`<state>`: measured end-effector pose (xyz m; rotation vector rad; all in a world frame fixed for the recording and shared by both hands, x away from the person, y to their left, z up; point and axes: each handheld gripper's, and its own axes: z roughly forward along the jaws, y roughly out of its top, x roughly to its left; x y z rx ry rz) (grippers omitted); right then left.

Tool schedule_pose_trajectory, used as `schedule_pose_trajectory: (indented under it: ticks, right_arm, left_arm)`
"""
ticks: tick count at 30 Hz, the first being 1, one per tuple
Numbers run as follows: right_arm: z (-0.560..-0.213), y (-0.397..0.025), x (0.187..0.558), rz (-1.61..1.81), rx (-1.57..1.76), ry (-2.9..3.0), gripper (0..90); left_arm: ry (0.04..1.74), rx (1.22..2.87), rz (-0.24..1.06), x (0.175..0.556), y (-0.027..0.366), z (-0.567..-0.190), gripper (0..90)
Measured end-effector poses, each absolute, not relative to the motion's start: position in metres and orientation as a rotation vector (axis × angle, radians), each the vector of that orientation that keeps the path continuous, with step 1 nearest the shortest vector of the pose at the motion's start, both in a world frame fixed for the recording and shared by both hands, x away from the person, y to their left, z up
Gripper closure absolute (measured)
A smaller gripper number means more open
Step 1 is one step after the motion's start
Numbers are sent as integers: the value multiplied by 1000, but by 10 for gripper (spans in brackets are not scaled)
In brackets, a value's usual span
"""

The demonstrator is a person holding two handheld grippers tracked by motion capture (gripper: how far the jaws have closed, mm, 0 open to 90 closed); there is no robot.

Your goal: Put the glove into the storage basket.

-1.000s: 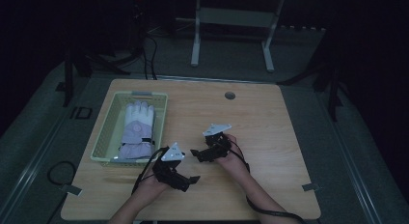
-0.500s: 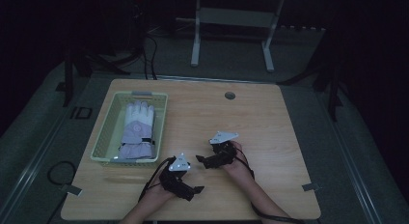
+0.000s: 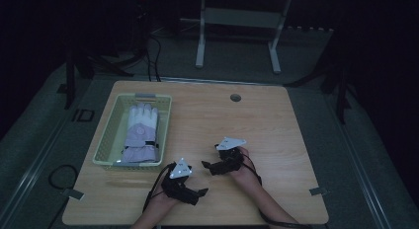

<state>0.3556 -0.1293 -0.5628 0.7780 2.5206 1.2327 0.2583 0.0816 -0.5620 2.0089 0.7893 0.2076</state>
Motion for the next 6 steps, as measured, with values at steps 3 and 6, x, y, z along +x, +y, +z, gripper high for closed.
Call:
schedule_pose_trajectory:
  ticks: [3, 6]
  right_arm:
    - [-563, -130, 357, 1235, 791, 2521, 138]
    - [-563, -132, 358, 1242, 805, 2520, 138]
  left_arm:
    - [788, 1997, 229, 256, 81, -562, 1]
    - [780, 2013, 235, 255, 80, -563, 1]
